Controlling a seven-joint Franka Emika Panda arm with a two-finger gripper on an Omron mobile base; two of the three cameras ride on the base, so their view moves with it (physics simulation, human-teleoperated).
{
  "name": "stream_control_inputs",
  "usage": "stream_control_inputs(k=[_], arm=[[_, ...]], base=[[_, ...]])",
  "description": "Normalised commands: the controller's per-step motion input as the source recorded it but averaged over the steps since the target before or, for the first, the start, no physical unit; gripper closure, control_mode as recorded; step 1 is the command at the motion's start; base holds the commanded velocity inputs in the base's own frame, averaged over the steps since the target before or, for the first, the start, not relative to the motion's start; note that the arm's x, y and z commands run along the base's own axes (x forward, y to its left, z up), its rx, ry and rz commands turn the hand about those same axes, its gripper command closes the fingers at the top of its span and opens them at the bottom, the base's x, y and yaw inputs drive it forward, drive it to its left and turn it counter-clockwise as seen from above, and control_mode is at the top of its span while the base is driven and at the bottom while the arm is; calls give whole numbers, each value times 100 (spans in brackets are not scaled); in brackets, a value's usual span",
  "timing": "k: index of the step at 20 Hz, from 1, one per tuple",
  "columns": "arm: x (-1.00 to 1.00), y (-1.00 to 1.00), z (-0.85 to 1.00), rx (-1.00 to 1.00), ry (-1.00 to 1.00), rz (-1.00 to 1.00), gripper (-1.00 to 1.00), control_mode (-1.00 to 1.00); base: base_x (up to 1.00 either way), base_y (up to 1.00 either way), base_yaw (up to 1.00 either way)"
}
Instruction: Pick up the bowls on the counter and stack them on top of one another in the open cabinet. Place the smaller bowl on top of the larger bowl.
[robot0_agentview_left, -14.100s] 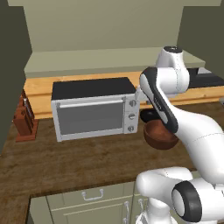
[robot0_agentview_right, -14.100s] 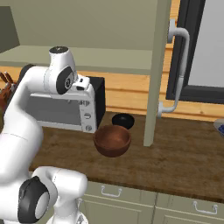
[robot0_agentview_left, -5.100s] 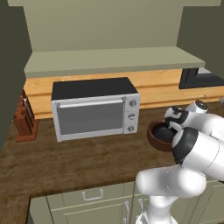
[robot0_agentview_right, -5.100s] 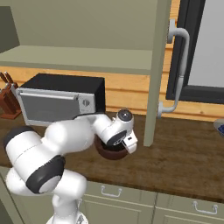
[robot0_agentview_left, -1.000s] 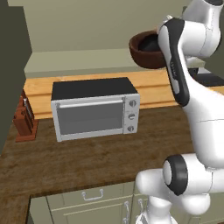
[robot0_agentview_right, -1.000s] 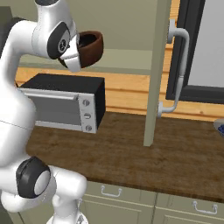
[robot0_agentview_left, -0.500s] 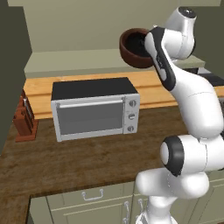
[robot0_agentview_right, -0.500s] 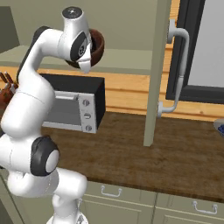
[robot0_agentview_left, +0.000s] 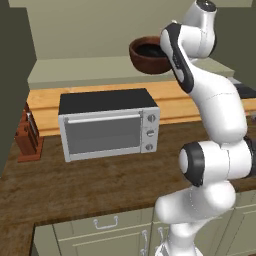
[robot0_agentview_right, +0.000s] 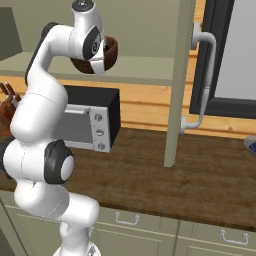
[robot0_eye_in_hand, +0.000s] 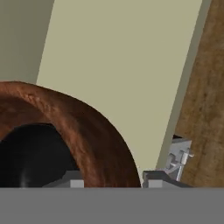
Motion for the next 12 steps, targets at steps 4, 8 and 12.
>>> stream_control_inputs(k=[4, 8, 12], arm=[[-75, -6, 0, 12, -21, -3, -100, -100], [-100, -22, -10, 20, -23, 0, -100, -100], [-100, -26, -50, 20, -20, 0, -100, -100]], base=[[0, 0, 0], [0, 0, 0], [0, 0, 0]])
